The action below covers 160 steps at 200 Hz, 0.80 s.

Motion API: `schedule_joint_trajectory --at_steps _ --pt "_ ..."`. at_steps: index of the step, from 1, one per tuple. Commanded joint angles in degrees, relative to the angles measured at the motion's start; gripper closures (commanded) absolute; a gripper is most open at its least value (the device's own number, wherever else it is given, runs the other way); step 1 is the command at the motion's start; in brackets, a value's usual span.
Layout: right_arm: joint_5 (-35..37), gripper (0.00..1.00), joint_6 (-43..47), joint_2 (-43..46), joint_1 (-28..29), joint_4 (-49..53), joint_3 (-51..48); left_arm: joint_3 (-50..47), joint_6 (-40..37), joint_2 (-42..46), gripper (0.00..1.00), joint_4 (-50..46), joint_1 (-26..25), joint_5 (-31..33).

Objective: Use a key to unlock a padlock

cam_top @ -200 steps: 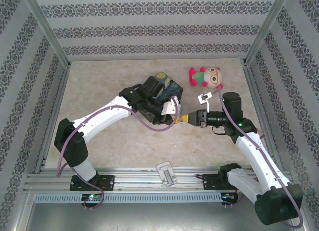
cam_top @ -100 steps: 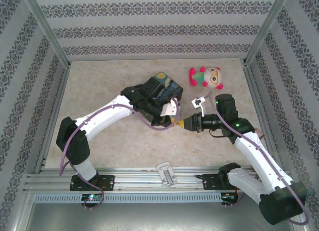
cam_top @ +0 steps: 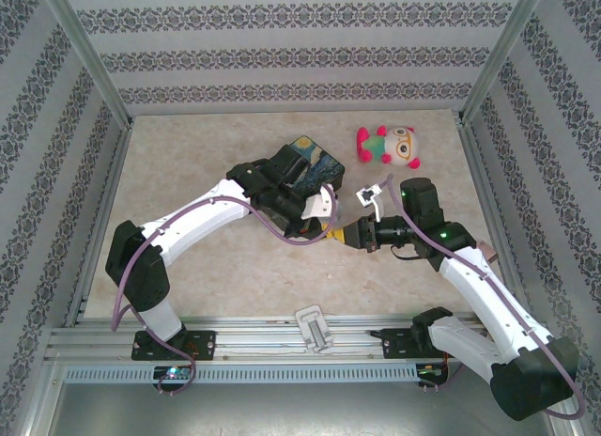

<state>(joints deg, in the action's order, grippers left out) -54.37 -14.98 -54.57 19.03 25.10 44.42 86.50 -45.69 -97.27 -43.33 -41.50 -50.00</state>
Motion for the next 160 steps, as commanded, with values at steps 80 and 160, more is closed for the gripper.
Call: schedule_joint_trajectory --at_steps 80,160 --pt "-0.95 1.00 0.92 -0.73 1.01 -0.31 0.73 1.61 1.94 1.47 0.90 -1.68 2.70 -5.29" --pt "7.03 1.00 -21.92 4.19 -9.88 -14.57 -11.92 -24.27 45.79 17.19 0.01 50.40 4.66 14.37"
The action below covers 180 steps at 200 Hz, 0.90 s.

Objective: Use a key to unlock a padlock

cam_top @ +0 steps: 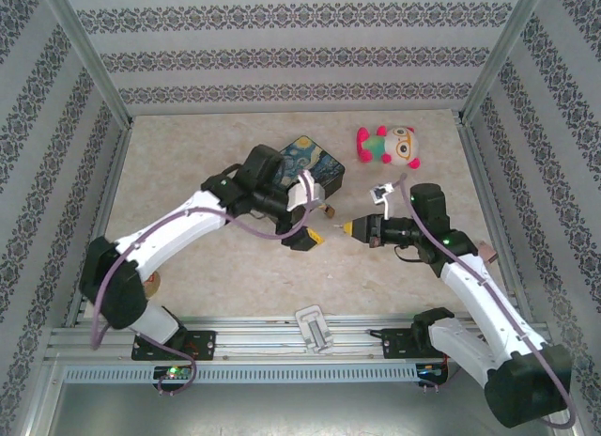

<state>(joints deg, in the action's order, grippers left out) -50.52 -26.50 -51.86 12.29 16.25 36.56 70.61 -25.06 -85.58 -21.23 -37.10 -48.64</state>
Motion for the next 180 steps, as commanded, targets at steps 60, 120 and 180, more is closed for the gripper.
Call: schedule_joint_trajectory --at_steps 60,120,180 --pt "13.11 1.00 -14.44 2.02 -7.44 -4.08 -9.68 -14.52 55.93 4.63 0.01 28.16 -12.16 62.56" --pt "22.07 1.00 -16.91 5.37 -8.50 -4.26 -12.19 2.43 73.04 -19.50 0.02 17.55 -20.08 79.74" --pt "21.69 1.00 -17.97 7.64 -10.93 -3.64 -13.78 18.64 83.81 -34.46 0.01 1.36 -19.99 84.27"
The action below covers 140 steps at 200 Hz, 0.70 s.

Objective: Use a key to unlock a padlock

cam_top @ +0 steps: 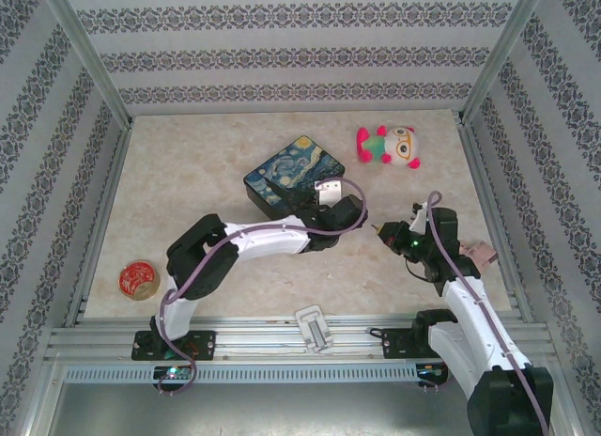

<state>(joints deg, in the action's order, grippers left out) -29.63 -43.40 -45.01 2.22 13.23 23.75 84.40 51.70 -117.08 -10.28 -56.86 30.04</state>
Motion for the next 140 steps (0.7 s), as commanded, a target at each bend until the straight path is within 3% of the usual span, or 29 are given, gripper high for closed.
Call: schedule_joint_trajectory --at_steps 1,84,140 --pt "0.80 1.00 -1.12 0.80 -0.88 -0.60 -0.98 5.05 7.25 -3.19 0.01 -9.93 -0.16 5.61" --pt "0.01 1.00 -0.91 -1.04 -1.69 -1.74 0.19 20.21 12.87 -15.47 0.00 -23.42 2.43 6.08" --pt "-0.01 1.00 -1.47 -1.57 -1.87 -3.28 -0.73 30.22 17.42 -22.84 0.12 -34.26 5.32 7.54"
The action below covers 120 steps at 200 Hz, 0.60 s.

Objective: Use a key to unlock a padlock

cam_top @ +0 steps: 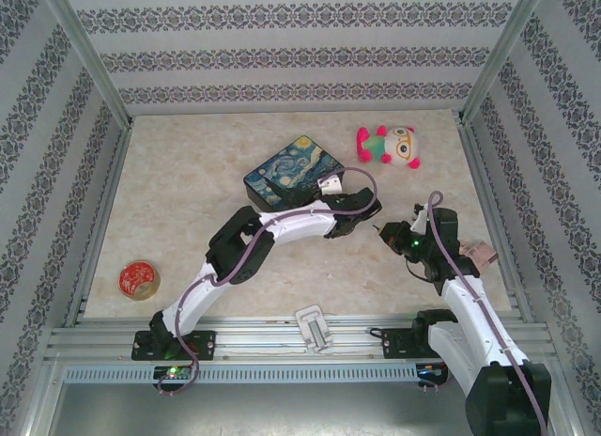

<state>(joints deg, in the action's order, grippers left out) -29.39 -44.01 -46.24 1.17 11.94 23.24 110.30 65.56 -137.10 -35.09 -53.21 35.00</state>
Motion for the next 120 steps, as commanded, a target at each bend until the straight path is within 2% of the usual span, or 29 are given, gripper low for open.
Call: schedule_joint_trajectory --at_steps 1,16,41,87,120 --pt "-0.24 1.00 -0.84 -0.34 -0.82 -1.96 -0.26 4.49 3.81 -2.91 0.13 -9.77 1.69 2.64" --pt "-0.32 1.00 -0.94 -0.59 -0.82 -2.16 -0.31 6.28 5.50 -3.69 0.20 -13.47 2.30 3.58" --pt "-0.47 1.00 -1.00 -1.34 -0.82 -2.86 -0.44 4.87 7.34 -2.43 0.21 -15.59 2.59 4.93" --pt "-0.67 1.00 -1.78 -2.76 -0.82 -4.67 -0.58 -4.85 8.62 3.66 0.28 -12.25 2.59 3.27" --pt "-0.74 1.00 -1.84 -3.37 -0.88 -5.01 -0.13 -9.15 5.37 7.39 0.31 -8.24 2.59 0.35"
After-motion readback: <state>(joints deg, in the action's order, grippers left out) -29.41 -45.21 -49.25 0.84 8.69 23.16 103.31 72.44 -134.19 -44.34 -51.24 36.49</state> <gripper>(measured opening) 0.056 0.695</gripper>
